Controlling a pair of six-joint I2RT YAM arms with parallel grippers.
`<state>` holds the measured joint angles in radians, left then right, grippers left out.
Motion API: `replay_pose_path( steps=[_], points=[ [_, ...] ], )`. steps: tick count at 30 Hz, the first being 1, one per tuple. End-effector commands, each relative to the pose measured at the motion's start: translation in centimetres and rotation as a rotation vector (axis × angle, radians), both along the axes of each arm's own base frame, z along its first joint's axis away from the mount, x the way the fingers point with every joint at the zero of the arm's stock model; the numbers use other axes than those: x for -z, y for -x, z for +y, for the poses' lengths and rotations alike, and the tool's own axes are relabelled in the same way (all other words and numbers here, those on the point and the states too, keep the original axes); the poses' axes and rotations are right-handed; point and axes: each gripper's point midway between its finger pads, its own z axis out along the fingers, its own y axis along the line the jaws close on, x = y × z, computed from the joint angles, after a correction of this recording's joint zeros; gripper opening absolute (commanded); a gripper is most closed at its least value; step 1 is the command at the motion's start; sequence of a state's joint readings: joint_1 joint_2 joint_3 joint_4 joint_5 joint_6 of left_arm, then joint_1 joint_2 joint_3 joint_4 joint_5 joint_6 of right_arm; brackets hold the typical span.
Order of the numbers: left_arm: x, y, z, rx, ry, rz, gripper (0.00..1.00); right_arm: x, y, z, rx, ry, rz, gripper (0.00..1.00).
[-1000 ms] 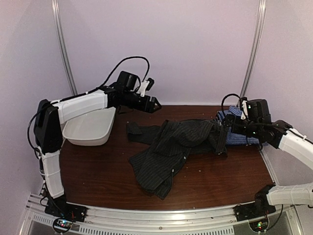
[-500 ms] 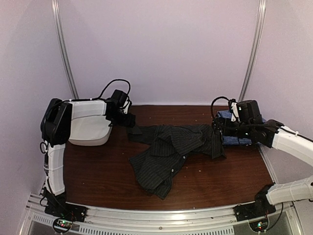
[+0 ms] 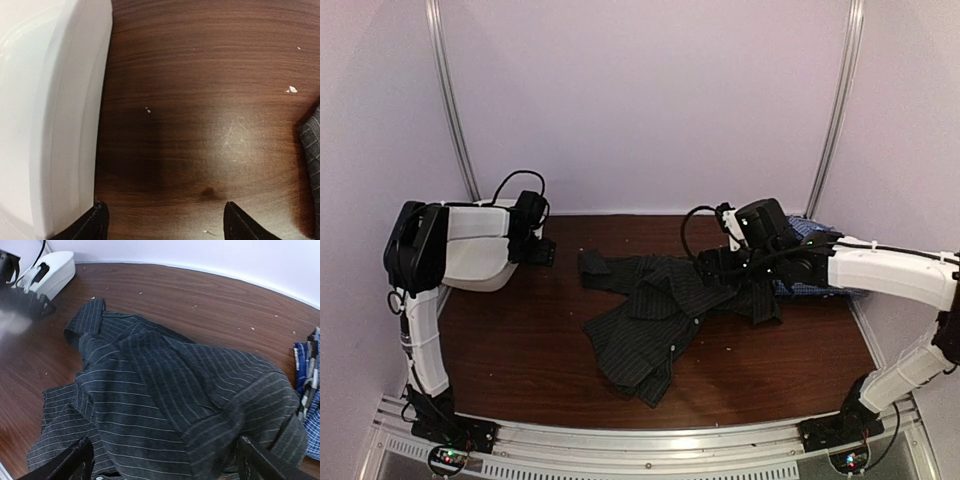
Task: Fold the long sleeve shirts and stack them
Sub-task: Place the crumpled shirt at the center of the board, then pick up the crumpled shirt from the center of the board.
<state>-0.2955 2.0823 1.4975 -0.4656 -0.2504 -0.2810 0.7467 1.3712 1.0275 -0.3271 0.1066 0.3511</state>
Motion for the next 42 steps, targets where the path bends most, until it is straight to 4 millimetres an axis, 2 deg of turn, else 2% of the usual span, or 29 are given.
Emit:
replay_pose_path(
  steps=[1,5,8,10,13,16,17,19,20,23,26,29,32,35,38,42],
  points=[
    [-3.7,-1.1,0.7,0.026,0.029,-0.106,0.81,0.1,-0.8,4.6,-0.096,0.079,-0.037,1.0],
    [-7.1,-1.4,-3.0,0.154,0.214,-0.18,0.82,3.0,-1.5,8.2,-0.168,0.168,0.011,1.0],
    [-10.2,-0.6,-5.9,0.263,0.34,-0.258,0.83,5.1,-2.3,8.6,-0.167,0.257,0.045,0.96],
    [-12.0,0.8,-7.9,0.334,0.403,-0.301,0.84,5.5,-2.9,8.3,-0.149,0.302,0.039,0.88],
    [-13.5,3.3,-10.9,0.426,0.458,-0.337,0.84,5.2,-3.7,7.6,-0.14,0.338,0.038,0.7],
    [-13.5,7.2,-14.6,0.536,0.511,-0.346,0.84,4.1,-4.7,5.4,-0.097,0.352,0.037,0.46],
    [-13.4,8.7,-16.0,0.584,0.53,-0.358,0.84,3.3,-5.0,4.3,-0.073,0.351,0.032,0.36],
    [-12.9,11.8,-18.4,0.675,0.568,-0.361,0.84,1.5,-5.3,1.8,-0.019,0.337,0.015,0.1],
    [-12.5,13.5,-19.7,0.721,0.598,-0.354,0.84,-0.1,-5.1,0.5,0.006,0.314,-0.008,0.0],
    [-11.3,17.9,-22.9,0.837,0.653,-0.334,0.84,-3.0,-4.4,-3.2,0.073,0.26,-0.045,0.0],
    [-10.2,20.5,-24.6,0.906,0.666,-0.311,0.84,-5.4,-3.6,-7.8,0.166,0.231,-0.073,0.0],
    [-8.9,20.6,-25.2,0.903,0.637,-0.283,0.84,-6.6,-2.6,-11.5,0.242,0.219,-0.098,0.0],
    [-6.7,20.4,-25.5,0.901,0.613,-0.216,0.83,-6.5,-1.7,-14.5,0.306,0.238,-0.095,0.0],
    [-6.1,21.3,-26.6,0.972,0.651,-0.18,0.82,-6.2,-1.2,-16.2,0.343,0.242,-0.084,0.0],
    [-6.4,22.7,-27.5,1.069,0.696,-0.185,0.82,-5.7,-0.9,-16.9,0.354,0.24,-0.072,0.0],
    [-5.7,23.9,-28.5,1.172,0.69,-0.164,0.82,-5.4,-0.7,-17.7,0.364,0.25,-0.063,0.0]
  ],
)
